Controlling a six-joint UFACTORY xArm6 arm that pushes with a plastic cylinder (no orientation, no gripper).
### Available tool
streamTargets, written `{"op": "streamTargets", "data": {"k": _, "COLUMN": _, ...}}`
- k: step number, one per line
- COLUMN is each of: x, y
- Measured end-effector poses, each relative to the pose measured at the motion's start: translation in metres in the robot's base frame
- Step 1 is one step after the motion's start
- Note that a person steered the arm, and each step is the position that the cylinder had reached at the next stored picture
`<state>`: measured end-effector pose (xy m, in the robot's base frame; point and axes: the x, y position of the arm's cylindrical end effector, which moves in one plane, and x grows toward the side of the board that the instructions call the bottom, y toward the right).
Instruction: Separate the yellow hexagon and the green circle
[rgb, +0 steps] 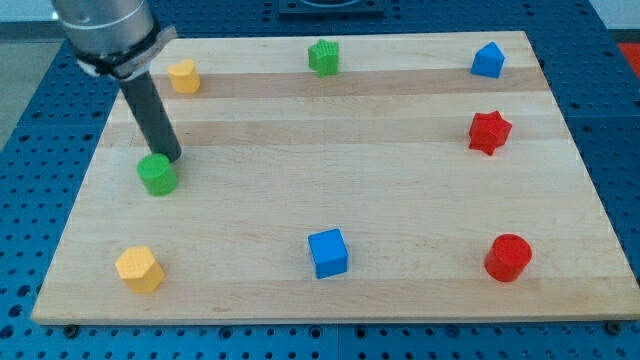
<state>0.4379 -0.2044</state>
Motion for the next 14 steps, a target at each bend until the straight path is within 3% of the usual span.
{"op": "streamTargets", "data": {"k": 2, "x": 0.073, "y": 0.0}}
{"op": "streamTargets", "data": {"k": 3, "x": 0.088, "y": 0.0}}
{"op": "streamTargets", "data": {"k": 4, "x": 0.05, "y": 0.0}}
{"op": "streamTargets", "data": {"k": 7, "x": 0.049, "y": -0.099}}
{"op": "streamTargets", "data": {"k": 9, "x": 0.105, "y": -0.1}}
{"op": "streamTargets", "data": {"k": 12, "x": 0.126, "y": -0.052}}
{"op": "streamTargets", "data": {"k": 14, "x": 0.129, "y": 0.042}}
